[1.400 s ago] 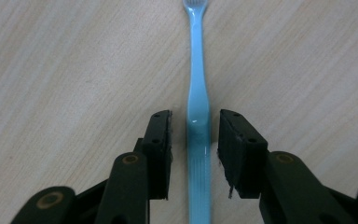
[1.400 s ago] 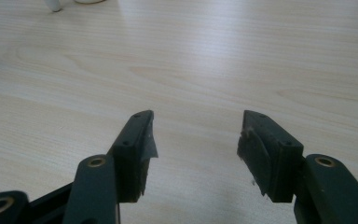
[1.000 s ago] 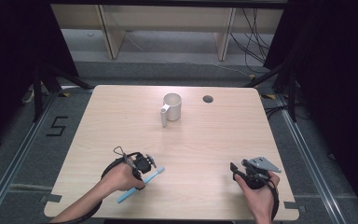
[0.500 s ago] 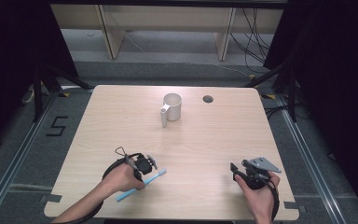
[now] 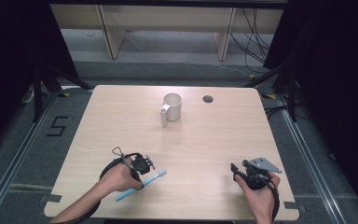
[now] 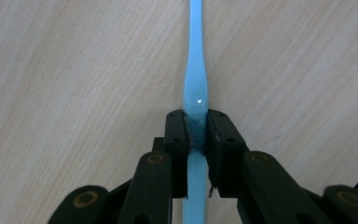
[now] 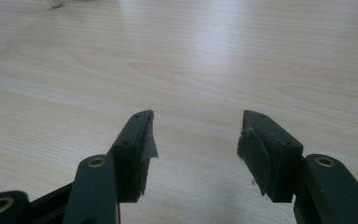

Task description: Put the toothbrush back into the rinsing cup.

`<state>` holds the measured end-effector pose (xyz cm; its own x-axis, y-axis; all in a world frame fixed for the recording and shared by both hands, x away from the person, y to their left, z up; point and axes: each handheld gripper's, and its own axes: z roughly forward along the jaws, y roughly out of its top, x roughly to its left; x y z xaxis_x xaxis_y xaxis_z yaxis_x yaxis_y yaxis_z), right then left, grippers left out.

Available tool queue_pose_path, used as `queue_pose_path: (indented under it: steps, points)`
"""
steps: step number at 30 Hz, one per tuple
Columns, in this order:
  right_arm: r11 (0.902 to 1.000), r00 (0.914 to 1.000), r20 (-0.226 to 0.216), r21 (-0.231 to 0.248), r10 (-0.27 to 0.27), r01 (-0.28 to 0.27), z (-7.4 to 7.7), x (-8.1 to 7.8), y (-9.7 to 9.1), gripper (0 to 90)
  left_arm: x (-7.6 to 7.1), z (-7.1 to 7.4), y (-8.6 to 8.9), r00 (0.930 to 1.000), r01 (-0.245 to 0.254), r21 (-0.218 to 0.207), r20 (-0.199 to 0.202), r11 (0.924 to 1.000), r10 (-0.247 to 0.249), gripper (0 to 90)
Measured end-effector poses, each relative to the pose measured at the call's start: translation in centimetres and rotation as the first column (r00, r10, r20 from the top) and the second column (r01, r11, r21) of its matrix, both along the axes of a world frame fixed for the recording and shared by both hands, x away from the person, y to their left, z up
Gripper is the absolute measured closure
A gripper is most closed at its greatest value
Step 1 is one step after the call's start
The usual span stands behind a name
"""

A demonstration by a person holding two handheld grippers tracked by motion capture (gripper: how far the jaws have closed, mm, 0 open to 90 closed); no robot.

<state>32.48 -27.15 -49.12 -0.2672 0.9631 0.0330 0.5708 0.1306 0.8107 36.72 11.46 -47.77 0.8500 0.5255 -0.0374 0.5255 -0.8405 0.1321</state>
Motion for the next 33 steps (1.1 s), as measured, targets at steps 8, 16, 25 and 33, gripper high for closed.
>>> queue_pose_path:
  steps: [8, 16, 25, 33]
  points:
    - [0.9996, 0.9999, -0.013, 0.026, 0.006, -0.006, -0.2, 0.1, 0.2, 45.3, 0.1, 0.5, 0.9, 0.9996, -0.008, -0.061, 0.027, 0.9981, 0.009, 78.4]
    - [0.9996, 1.0000, 0.001, 0.028, 0.007, -0.007, -0.2, 0.1, 0.2, 45.3, 0.1, 1.2, 1.3, 0.9960, -0.007, -0.180, 0.086, 0.9837, 0.023, 78.4]
    - [0.9993, 0.9996, -0.011, 0.028, -0.026, 0.027, -0.1, -0.1, 0.3, 45.7, 0.3, 1.8, 2.0, 0.9837, -0.007, -0.338, 0.167, 0.9410, 0.068, 78.4]
    - [0.9992, 1.0000, -0.001, 0.041, -0.003, 0.003, -0.2, -0.1, 0.0, 45.8, 0.7, 2.2, 3.1, 0.9632, 0.005, -0.456, 0.241, 0.8901, 0.119, 78.4]
